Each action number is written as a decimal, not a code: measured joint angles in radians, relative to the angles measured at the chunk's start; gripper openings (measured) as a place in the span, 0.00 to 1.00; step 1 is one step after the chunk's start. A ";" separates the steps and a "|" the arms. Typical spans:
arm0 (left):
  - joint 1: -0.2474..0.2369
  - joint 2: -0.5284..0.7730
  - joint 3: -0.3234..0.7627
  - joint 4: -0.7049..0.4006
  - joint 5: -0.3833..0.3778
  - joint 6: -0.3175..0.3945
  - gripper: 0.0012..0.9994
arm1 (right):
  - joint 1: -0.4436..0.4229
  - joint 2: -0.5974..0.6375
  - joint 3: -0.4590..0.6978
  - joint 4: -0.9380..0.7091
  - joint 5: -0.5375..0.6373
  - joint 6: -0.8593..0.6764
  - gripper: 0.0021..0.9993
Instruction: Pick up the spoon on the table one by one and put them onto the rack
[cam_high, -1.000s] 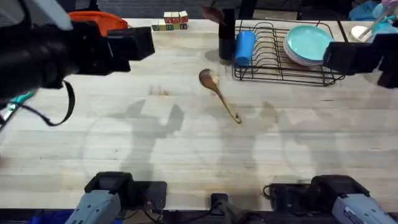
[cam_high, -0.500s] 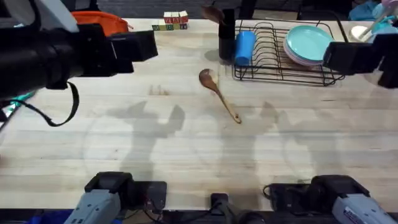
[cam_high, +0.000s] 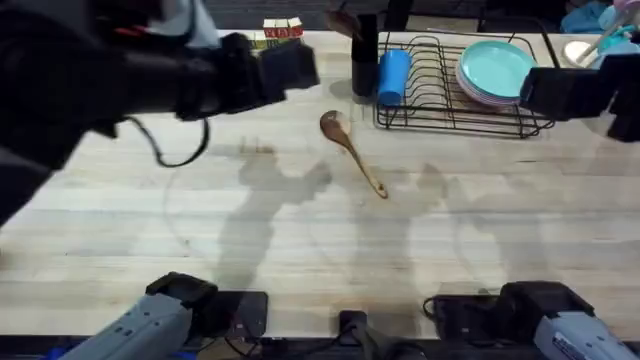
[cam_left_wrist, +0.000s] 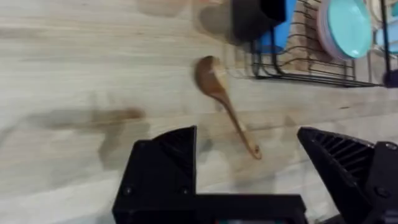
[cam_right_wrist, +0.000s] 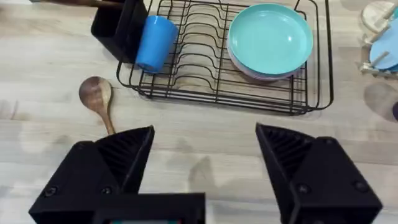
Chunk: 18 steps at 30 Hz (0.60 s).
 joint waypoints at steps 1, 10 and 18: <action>-0.020 0.013 0.000 0.019 0.000 -0.010 1.00 | 0.000 0.000 0.000 0.000 0.000 0.000 0.99; -0.147 0.103 0.000 0.101 -0.004 -0.136 1.00 | 0.000 0.000 0.000 -0.005 0.000 0.000 0.99; -0.257 0.190 0.000 0.167 -0.010 -0.223 1.00 | 0.000 0.000 0.000 -0.005 0.000 0.000 0.99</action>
